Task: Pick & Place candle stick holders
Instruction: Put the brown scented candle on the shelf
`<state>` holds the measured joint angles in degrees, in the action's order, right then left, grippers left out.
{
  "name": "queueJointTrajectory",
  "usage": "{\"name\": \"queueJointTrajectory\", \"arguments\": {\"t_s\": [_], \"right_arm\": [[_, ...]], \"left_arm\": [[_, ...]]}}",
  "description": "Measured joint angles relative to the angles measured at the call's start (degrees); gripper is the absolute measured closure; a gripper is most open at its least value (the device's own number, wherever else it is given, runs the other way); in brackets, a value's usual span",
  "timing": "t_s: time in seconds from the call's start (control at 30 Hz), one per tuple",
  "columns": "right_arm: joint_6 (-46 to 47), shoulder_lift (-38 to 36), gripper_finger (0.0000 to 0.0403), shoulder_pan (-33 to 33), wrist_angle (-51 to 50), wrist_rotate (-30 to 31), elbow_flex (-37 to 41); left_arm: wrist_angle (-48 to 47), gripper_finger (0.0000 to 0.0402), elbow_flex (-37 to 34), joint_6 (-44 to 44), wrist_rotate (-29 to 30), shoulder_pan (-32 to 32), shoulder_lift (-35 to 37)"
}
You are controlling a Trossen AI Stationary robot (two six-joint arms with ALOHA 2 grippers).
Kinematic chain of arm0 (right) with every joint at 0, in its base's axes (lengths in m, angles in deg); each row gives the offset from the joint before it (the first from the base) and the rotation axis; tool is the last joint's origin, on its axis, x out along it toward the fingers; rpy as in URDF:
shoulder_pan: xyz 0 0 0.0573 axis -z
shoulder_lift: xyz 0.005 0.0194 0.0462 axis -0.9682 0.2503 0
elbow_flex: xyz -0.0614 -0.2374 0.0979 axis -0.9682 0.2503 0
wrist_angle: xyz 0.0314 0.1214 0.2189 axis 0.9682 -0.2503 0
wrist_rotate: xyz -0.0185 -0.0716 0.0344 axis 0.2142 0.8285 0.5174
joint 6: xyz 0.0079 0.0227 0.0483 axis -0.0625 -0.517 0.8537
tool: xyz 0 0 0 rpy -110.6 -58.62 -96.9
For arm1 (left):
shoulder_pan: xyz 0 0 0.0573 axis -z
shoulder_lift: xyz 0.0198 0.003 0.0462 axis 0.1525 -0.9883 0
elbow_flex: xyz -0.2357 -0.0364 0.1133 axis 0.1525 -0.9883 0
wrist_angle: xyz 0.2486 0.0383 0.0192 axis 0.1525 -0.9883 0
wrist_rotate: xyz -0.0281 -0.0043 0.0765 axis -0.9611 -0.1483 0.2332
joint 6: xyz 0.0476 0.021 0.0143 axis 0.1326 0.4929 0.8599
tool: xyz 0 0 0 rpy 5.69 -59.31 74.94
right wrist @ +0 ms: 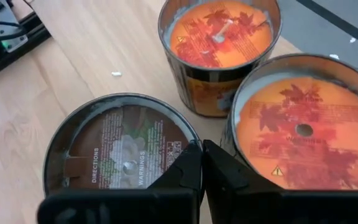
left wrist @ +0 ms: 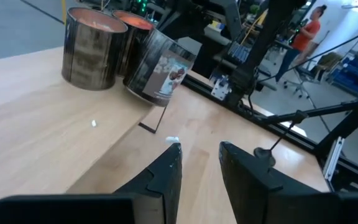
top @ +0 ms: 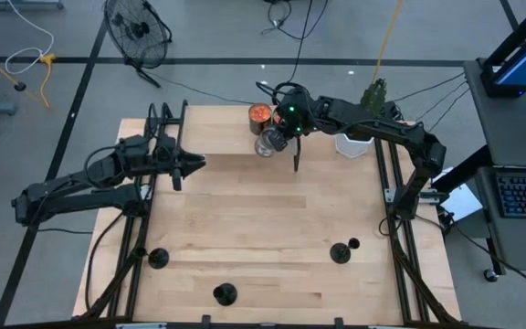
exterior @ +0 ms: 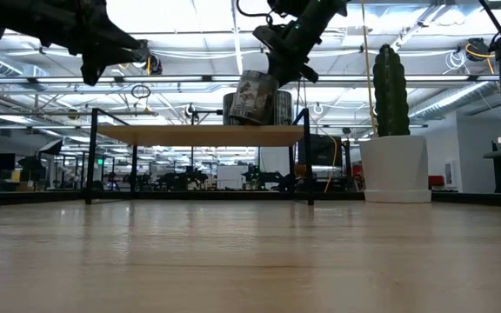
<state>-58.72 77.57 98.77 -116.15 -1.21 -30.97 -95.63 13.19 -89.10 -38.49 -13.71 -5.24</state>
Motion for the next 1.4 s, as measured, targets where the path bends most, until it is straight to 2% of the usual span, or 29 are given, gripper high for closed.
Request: {"name": "queueJointTrajectory", "arguments": {"t_s": [0.4, 0.8, 1.1, 1.2, 1.4], "right_arm": [[-2.18, 0.0, 0.0384, 0.42, 1.06, 1.68, 0.04], [-6.46, -0.02, 0.0327, 0.39, 5.79, 4.48, 0.09], [-13.29, -3.23, 0.0326, -1.04, 8.73, 6.0, 0.17], [-17.33, -5.73, 0.0339, -2.85, 8.01, 2.88, 0.17], [-22.94, -8.86, 0.0396, -6.09, -0.84, -8.61, 0.44]], "left_arm": [[0.83, 0.0286, -0.18, -0.14, 0.09, 0.0, -0.03], [0.81, 0.0286, -0.18, -0.19, 0.09, 0.0, -0.03], [0.74, 0.0286, -0.18, -0.33, 0.11, -0.04, -0.03], [0.74, 0.0286, -0.18, -0.6, 0.13, -0.04, -0.03], [0.72, 0.0286, -0.18, -0.83, 0.15, -0.04, -0.03]]}}
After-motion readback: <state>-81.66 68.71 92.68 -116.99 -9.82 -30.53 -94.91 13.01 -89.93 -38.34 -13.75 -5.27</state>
